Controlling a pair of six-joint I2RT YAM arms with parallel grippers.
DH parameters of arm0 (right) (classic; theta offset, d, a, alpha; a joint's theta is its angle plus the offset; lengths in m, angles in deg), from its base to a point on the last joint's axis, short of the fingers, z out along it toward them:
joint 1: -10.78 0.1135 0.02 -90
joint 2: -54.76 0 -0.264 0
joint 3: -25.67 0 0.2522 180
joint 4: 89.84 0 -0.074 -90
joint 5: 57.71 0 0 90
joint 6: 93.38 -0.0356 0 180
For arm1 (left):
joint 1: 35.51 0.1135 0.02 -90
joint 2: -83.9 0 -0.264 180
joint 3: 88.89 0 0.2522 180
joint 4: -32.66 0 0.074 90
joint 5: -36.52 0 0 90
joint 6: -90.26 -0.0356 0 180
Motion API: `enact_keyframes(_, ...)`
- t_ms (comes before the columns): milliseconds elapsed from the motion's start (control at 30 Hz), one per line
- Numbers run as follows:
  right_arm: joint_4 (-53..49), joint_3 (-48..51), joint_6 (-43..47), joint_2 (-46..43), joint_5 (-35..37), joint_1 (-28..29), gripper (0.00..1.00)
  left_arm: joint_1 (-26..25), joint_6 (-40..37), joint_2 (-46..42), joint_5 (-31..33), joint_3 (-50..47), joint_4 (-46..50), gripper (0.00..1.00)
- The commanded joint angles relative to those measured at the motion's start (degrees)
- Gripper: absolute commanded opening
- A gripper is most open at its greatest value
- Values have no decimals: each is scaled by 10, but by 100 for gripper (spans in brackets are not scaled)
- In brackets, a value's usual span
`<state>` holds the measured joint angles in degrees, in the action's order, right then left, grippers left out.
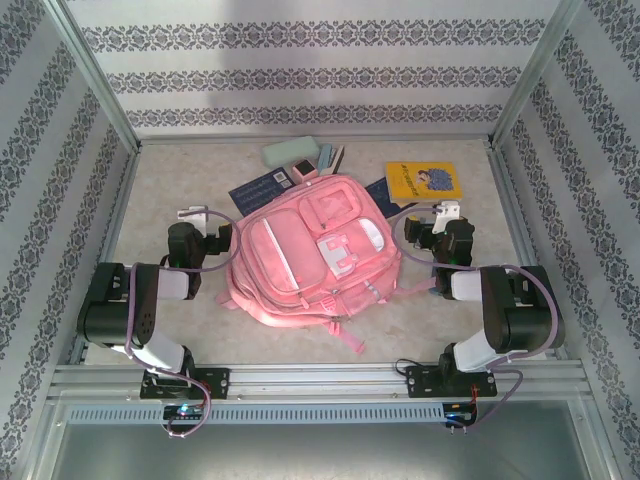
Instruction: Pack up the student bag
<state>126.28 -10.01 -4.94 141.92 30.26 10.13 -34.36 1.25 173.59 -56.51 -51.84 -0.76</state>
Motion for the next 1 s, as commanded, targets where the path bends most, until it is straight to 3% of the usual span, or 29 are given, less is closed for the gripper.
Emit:
enact_keyframes(0, 10, -2, -9, -8, -10, -4, 98, 0, -8, -2, -13, 7, 0, 99)
enact_keyframes(633, 15, -1, -3, -12, -24, -2, 98, 0, -9, -5, -16, 7, -4, 99)
enact_keyframes(667, 13, -3, 1, -24, -41, -2, 98, 0, -11, -19, -19, 12, 16, 99)
enact_keyframes(767, -175, -57, 33, -123, -18, 29, 98, -10, -17, -97, -1, 61, 167, 99)
enact_keyframes(833, -239, -78, 8, -192, 21, 69, 98, -32, 4, -179, 42, 80, 227, 99)
enact_keyframes(967, -294, -90, 6, -315, 53, 184, 98, -86, 3, -333, 25, 116, 327, 99)
